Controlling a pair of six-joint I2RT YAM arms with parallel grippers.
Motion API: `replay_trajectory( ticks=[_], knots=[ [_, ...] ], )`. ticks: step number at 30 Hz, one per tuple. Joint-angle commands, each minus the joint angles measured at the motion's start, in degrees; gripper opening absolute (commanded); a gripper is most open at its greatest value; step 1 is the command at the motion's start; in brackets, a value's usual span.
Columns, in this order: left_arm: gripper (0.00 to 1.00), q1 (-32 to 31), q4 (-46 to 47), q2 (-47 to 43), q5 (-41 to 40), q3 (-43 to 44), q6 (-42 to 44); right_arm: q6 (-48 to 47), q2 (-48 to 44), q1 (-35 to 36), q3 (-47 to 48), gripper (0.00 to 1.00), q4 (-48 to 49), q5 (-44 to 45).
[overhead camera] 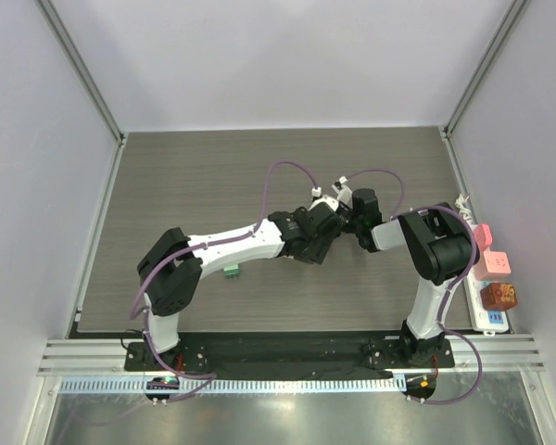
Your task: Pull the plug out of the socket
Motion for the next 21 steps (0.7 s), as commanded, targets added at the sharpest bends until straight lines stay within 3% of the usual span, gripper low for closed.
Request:
replay_trajectory(
  ticks=[1,5,12,17,21],
  knots=[
    [0.0,-0.6,0.4,-0.1,2.8,2.9,0.1,-2.9,1.9,0.3,-0.3,0.01,-5.4,4.2],
    [0.0,-0.6,2.3,-3.0,3.7,0.2,-0.2,-3.2,2.1,0.4,-0.2,0.01,-5.5,4.4],
    [0.0,-0.5,18.1,-13.6,2.5,-12.6,-0.9,-6.0,1.4,0.8,0.6,0.01,-9.9,8.9],
    [0.0,-0.7,17.7,-18.5,-4.3,-15.0,-3.6,-6.9,1.2,1.2,1.1,0.01,-11.7,10.4],
    [0.0,-1.1,14.6,-17.4,-5.3,-13.8,-4.0,-7.9,1.3,2.0,1.9,0.01,-13.4,12.1]
  ],
)
